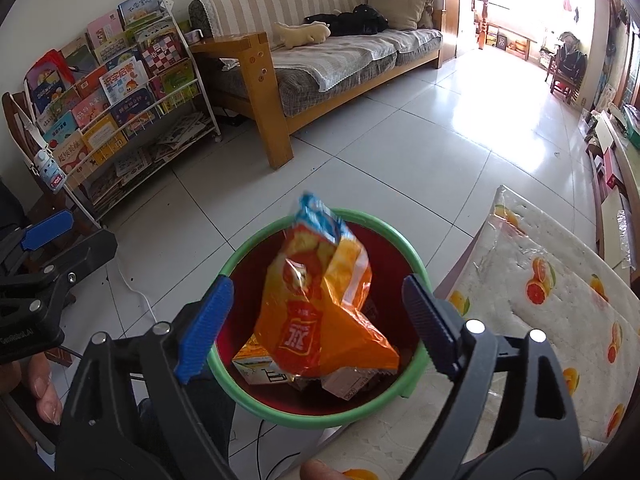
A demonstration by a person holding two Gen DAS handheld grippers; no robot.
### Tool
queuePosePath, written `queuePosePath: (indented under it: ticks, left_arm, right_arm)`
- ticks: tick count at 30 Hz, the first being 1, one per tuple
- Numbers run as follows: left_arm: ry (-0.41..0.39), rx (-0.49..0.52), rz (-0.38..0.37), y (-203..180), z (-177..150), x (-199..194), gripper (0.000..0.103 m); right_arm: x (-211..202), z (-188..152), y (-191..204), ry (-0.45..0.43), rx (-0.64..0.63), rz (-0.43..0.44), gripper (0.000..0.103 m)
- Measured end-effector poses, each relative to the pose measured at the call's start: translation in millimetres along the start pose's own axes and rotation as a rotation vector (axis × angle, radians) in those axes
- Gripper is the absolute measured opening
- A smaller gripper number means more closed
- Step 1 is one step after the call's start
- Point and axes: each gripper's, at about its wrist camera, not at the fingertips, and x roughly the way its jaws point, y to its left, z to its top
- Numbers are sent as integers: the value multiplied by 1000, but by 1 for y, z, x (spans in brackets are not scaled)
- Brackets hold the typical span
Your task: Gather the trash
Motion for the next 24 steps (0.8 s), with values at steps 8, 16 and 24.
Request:
queuePosePath:
  ticks: [8,16,24]
  left_arm:
    - [1,-5,-3,0,0,-1,95]
    - [-18,7,-25,-15,4,-10,95]
    - [-73,59,-137,-71,8,-41,95]
  right_arm:
    - [-3,0,0,-2,-1,-8,93]
    - [-21,-2,-12,-32,17,-30,95]
    - [-90,-20,-58,-146,105,-107,98]
